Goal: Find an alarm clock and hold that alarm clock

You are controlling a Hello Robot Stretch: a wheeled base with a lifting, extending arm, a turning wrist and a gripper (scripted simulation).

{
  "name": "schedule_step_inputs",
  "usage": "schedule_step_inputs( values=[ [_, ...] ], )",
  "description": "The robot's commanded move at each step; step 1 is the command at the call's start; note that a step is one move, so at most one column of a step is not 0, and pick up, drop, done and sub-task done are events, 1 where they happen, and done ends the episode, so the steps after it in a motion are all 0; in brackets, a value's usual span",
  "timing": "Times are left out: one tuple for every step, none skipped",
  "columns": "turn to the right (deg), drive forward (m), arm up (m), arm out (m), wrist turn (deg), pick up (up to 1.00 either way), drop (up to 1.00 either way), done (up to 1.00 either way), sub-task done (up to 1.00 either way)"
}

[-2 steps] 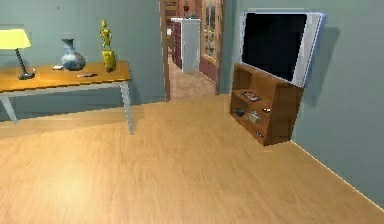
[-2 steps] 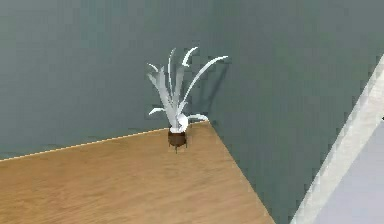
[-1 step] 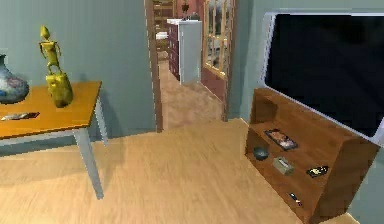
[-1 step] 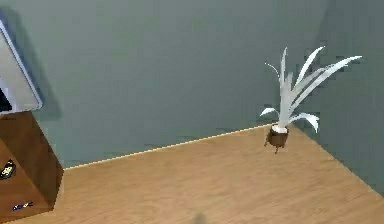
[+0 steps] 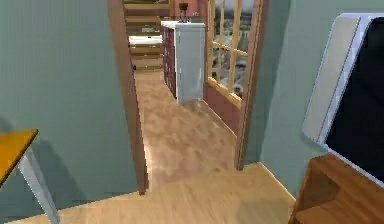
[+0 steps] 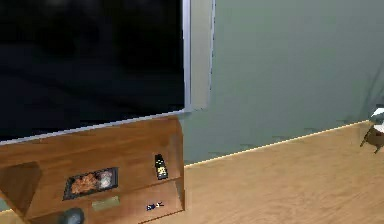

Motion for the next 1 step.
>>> schedule_step_inputs(
  values=[
    [0.0, 1.00, 0.00, 0.00, 0.0, 0.00, 0.00, 0.00, 0.00]
  ],
)
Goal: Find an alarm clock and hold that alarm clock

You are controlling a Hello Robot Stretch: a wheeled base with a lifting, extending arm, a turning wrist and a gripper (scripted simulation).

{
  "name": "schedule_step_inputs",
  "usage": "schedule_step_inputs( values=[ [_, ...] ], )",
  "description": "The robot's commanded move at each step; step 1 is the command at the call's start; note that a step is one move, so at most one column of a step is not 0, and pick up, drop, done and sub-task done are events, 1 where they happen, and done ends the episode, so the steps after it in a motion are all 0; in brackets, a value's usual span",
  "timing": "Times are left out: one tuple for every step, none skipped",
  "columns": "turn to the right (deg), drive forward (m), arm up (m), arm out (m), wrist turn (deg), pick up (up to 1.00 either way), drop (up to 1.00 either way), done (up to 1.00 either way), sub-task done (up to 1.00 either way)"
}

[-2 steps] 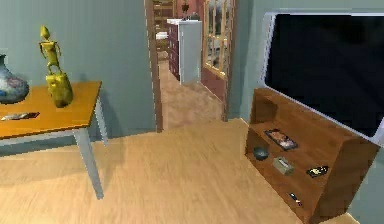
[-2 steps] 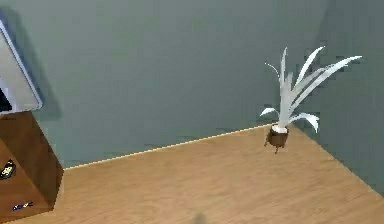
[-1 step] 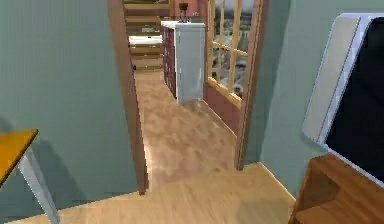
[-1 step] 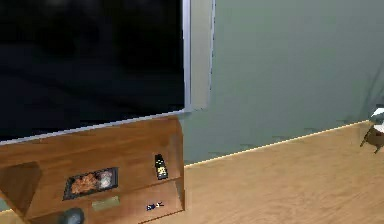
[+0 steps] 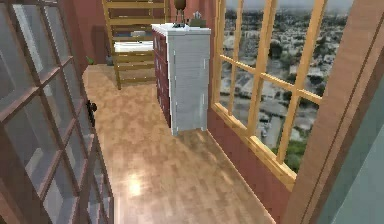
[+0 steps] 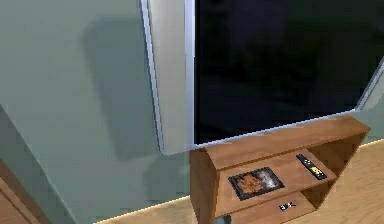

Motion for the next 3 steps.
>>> schedule_step_inputs(
  values=[
    [6.0, 0.00, 0.00, 0.00, 0.0, 0.00, 0.00, 0.00, 0.00],
    [0.0, 0.30, 0.00, 0.00, 0.0, 0.00, 0.00, 0.00, 0.00],
    [-21.0, 0.00, 0.00, 0.00, 0.0, 0.00, 0.00, 0.00, 0.00]
  ],
)
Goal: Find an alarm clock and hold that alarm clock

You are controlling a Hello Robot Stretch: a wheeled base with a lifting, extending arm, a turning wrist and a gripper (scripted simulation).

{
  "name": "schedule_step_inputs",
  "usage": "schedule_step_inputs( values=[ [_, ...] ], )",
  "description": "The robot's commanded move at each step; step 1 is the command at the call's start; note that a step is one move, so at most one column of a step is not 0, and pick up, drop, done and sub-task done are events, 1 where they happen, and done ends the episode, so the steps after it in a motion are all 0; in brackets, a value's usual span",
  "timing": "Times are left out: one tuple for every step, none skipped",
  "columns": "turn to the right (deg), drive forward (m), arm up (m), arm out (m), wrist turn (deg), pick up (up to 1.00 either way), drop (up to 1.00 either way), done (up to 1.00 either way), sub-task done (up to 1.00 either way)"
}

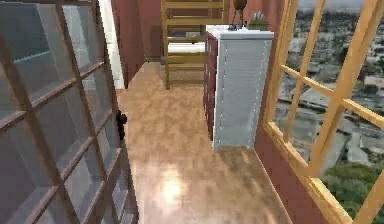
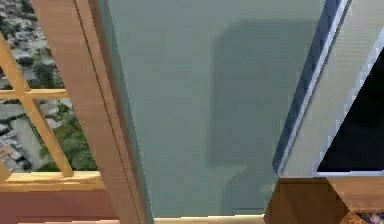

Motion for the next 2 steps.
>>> schedule_step_inputs(
  values=[
    [0.0, 1.00, 0.00, 0.00, 0.0, 0.00, 0.00, 0.00, 0.00],
    [-12.0, 0.00, 0.00, 0.00, 0.0, 0.00, 0.00, 0.00, 0.00]
  ],
)
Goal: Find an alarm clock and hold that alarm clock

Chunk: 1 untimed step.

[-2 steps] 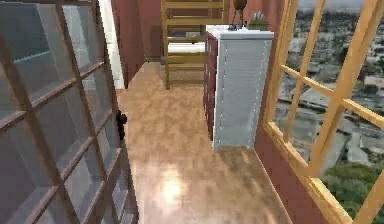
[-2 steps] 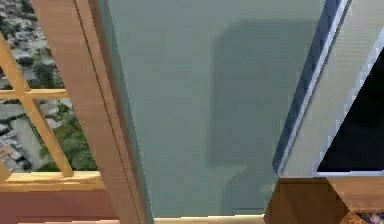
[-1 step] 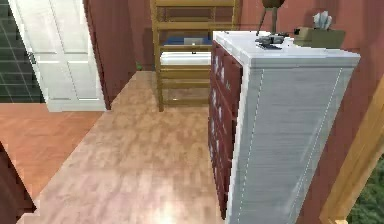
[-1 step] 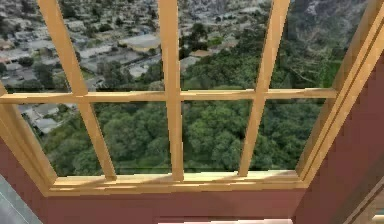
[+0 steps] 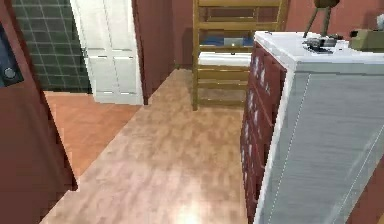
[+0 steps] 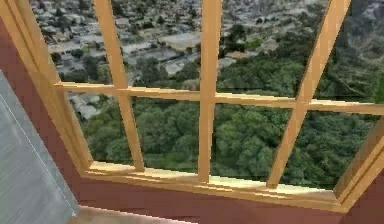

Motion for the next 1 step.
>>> schedule_step_inputs(
  values=[
    [0.0, 0.20, 0.00, 0.00, 0.0, 0.00, 0.00, 0.00, 0.00]
  ],
)
